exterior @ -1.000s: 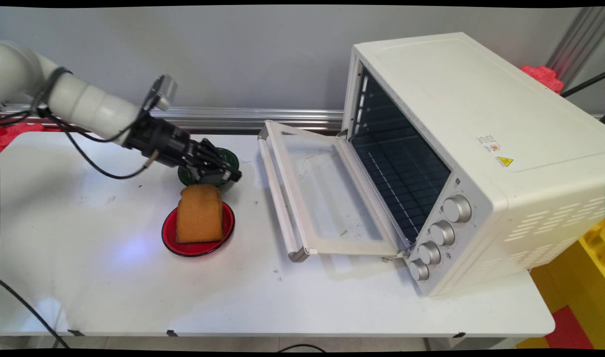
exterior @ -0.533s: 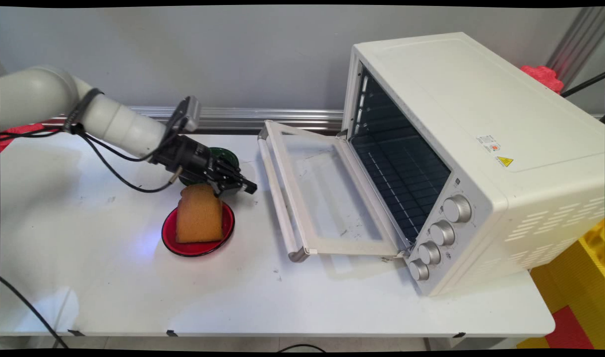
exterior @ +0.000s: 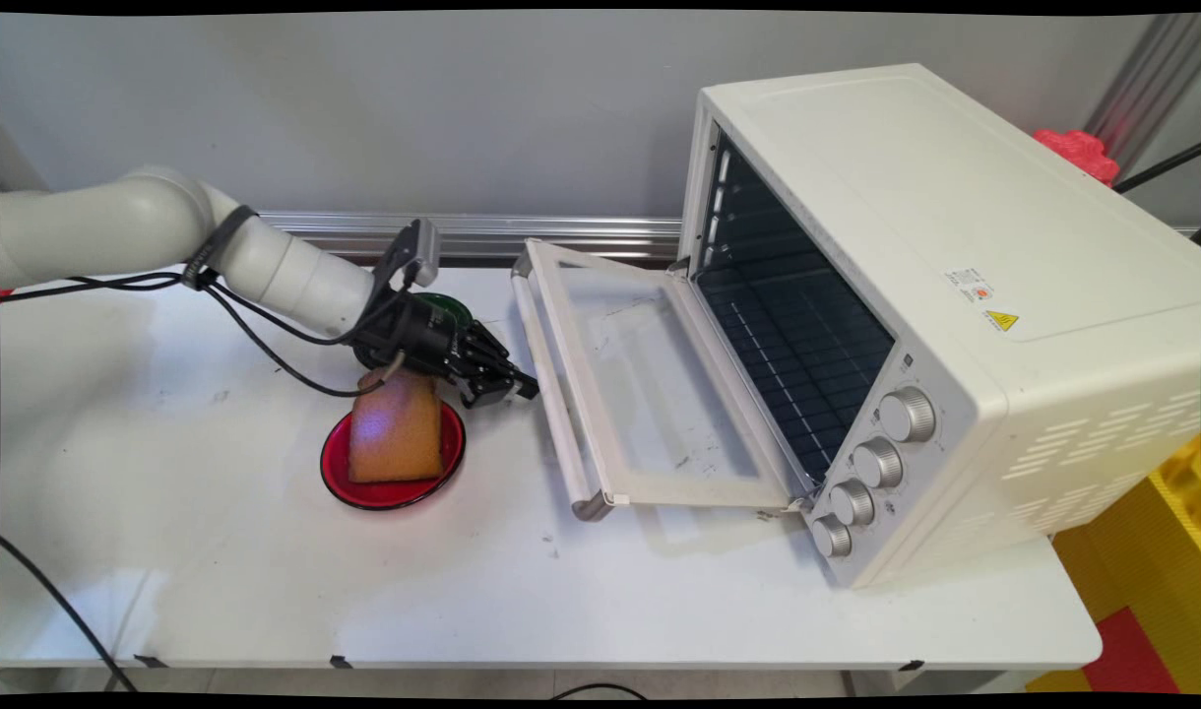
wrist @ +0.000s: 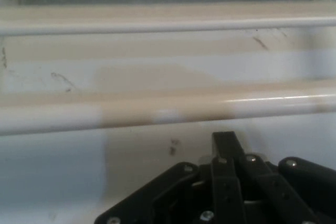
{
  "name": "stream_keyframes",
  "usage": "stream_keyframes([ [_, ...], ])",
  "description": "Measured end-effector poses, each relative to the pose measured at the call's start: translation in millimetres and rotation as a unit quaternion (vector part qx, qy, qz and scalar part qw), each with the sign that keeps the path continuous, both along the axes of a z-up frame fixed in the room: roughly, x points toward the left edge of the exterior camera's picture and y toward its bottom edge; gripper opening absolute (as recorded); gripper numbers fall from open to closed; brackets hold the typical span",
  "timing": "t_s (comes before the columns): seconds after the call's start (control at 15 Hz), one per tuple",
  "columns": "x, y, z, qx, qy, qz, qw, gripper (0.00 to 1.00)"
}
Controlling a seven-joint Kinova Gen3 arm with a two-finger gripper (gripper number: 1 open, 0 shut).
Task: Close the oven
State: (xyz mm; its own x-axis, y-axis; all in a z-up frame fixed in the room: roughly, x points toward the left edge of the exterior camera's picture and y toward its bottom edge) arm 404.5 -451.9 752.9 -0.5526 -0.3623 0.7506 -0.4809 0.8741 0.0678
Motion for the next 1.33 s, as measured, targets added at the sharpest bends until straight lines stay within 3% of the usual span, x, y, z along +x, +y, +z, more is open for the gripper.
stream_keyframes([
  [0.53, -16.5, -6.1, -7.0, -0.005, 0.016, 0.000, 0.9999, 0.00],
  [1.33, -27.7, -15.4, 9.6, -0.025, 0.045, -0.001, 0.9987, 0.00],
])
